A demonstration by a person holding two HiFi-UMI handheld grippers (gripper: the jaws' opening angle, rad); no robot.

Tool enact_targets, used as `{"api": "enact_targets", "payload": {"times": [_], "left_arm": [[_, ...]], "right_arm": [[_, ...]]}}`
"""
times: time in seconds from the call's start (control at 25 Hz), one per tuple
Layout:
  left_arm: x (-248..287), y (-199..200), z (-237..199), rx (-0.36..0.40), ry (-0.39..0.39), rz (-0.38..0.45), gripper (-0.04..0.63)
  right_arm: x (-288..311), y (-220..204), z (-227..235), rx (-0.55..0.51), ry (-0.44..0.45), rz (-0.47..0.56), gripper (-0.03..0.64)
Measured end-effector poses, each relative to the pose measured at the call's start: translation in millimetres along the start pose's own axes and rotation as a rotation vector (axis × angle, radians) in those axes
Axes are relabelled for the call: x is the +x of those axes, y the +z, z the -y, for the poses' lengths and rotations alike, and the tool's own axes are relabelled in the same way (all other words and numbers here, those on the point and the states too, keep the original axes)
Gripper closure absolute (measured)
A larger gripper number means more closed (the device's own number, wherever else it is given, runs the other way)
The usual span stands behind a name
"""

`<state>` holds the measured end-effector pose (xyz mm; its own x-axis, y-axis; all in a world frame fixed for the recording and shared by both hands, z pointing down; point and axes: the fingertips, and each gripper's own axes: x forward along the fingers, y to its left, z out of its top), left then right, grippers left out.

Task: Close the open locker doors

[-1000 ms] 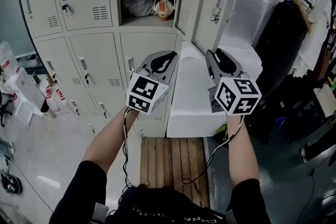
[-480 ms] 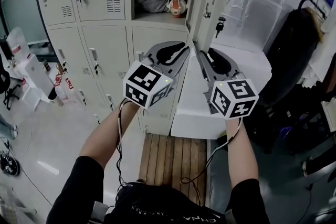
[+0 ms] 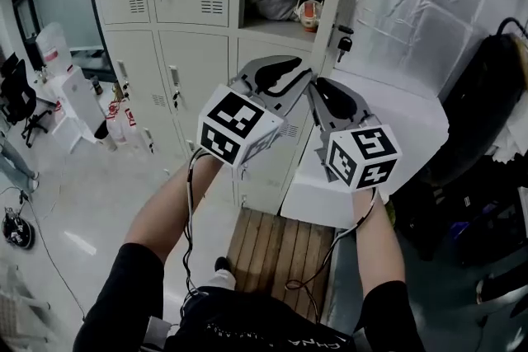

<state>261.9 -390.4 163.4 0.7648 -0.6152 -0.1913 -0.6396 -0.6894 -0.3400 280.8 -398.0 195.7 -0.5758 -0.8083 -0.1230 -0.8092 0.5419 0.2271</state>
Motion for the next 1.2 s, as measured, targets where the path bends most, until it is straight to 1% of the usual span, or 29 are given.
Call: {"api": "enact_targets", "payload": {"times": [0.12,0.24,0.36,0.56,0.68,0.92,1.04,1.2], "left_arm": [[-7,-4,-19,-0.003,0.024,-0.011,0.511],[-13,-13,-40,0.004,0.050,-0.022,0.505],[-18,-22,-60,-0.005,0.064,-0.030,0.502],[-26,-35,-101,0.004,0.101,-0.038,0.502],[-27,-43,-127,0.011,0.119,-0.051,0.502],[-25,-62,-178,0.004,0.142,-0.051,0.503],[-19,-71,-198,-0.008,0.132,-0.041,0.515],[-11,-80,-219,-0.002,0.117,-0.038,0.536]], "right_arm": [[19,1,-12,-0.007,0.034,0.007,0.541],[40,0,-26,-0.040,0.057,0.006,0.546],[61,-2,-37,-0.060,0.076,0.002,0.548],[102,-4,-50,-0.092,0.115,-0.010,0.549],[125,-7,-53,-0.118,0.123,-0.015,0.548],[165,-11,-43,-0.148,0.105,-0.018,0.549],[179,-10,-27,-0.156,0.072,-0.015,0.549],[190,2,-3,-0.185,0.012,-0.003,0.549]]}}
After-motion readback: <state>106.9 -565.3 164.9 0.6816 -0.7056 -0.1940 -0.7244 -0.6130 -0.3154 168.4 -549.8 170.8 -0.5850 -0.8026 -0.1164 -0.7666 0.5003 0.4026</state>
